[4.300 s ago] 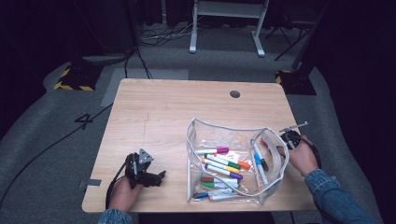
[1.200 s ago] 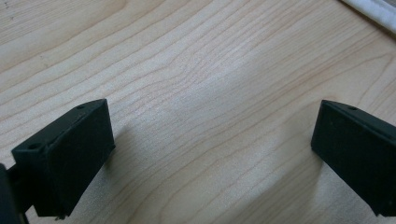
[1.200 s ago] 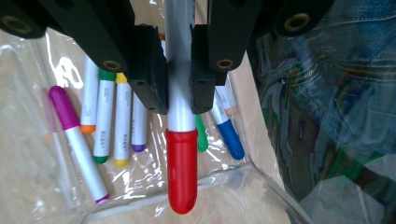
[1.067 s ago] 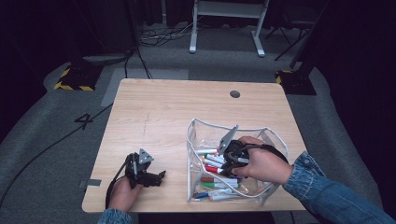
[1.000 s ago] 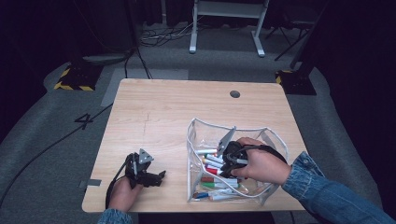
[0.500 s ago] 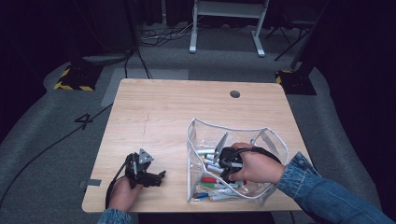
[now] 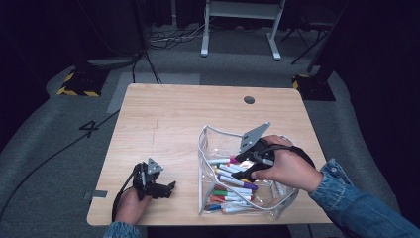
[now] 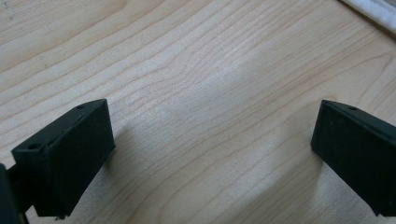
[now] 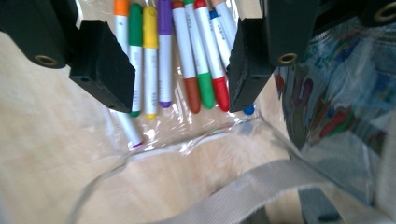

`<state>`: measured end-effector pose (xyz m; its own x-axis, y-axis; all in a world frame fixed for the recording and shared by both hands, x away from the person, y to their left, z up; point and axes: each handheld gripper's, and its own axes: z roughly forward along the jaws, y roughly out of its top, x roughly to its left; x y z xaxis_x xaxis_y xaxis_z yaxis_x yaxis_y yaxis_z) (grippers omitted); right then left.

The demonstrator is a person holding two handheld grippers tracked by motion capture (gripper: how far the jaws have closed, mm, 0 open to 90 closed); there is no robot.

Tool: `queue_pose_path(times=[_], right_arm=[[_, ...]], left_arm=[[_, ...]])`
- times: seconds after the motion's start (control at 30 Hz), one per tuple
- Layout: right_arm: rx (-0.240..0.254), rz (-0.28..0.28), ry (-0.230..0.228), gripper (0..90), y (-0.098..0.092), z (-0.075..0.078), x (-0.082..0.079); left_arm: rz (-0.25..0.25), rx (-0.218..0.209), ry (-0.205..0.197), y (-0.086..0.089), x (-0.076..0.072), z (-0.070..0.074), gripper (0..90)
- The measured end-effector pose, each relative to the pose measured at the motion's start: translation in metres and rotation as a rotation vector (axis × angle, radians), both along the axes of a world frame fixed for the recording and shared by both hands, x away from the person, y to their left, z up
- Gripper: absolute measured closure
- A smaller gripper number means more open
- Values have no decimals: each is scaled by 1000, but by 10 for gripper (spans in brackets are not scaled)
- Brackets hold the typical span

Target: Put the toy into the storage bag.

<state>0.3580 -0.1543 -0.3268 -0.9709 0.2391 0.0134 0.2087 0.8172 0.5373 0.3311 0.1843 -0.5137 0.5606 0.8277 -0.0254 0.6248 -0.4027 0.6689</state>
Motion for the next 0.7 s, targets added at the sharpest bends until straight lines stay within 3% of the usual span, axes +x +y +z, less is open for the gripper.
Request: queue_pose_path(times=[0.2,0.37,0.7], right_arm=[[70,-85,-53,442,-27,28,5],[96,-170,-88,455,-52,43,12],[148,-344,-115,470,-106,53,33]], left_arm=[[0,0,0,0,0,0,0],[0,0,0,0,0,0,0],[-2,1,4,0,-1,0,0]])
